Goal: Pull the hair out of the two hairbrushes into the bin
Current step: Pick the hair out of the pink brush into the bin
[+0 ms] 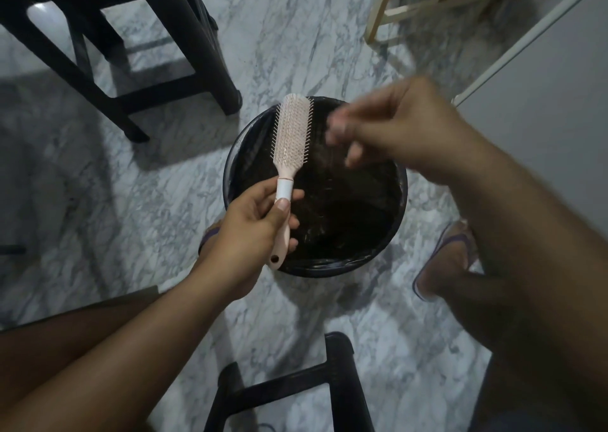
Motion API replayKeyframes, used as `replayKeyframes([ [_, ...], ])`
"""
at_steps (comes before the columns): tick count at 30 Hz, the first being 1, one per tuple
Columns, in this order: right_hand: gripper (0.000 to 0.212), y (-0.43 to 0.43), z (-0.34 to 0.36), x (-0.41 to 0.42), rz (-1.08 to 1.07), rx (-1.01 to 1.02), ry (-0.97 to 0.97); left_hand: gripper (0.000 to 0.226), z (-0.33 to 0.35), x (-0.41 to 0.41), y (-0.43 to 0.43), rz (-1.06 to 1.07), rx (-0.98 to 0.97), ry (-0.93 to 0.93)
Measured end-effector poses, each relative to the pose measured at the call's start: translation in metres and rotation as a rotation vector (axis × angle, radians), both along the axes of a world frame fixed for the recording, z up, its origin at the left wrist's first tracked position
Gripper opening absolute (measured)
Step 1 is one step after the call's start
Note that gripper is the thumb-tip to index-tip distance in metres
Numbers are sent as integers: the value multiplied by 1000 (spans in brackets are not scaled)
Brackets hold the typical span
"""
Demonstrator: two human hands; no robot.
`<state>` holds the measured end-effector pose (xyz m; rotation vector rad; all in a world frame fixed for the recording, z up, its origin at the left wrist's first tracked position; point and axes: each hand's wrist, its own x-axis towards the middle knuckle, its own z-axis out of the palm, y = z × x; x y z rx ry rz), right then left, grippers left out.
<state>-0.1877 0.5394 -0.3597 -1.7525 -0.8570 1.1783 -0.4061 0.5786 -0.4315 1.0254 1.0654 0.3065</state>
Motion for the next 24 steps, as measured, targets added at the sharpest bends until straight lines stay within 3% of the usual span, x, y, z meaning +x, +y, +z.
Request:
replayKeyframes([
  [3,9,-11,-32,0,432,-480,-474,29,2,0,4,7,13,-4],
  [6,37,-8,-51,0,533,-564,-681,29,4,0,5,-2,23,-12],
  [8,59,-3,-48,3,389,-391,-629,30,4,0,3,-20,33,-9],
  [10,71,1,-41,0,147,-173,-360,31,5,0,1,-43,45,2],
  [12,83,5,-37,-11,-25,-81,-80,31,4,0,-1,-64,60,9],
  [14,64,8,-39,-22,-39,-58,14,33,2,1,-3,-85,78,7],
  [17,34,11,-40,-29,-31,-94,-69,34,1,1,-7,-108,106,11],
  [24,34,9,-29,-24,110,-149,-431,36,0,1,-8,-114,95,42],
])
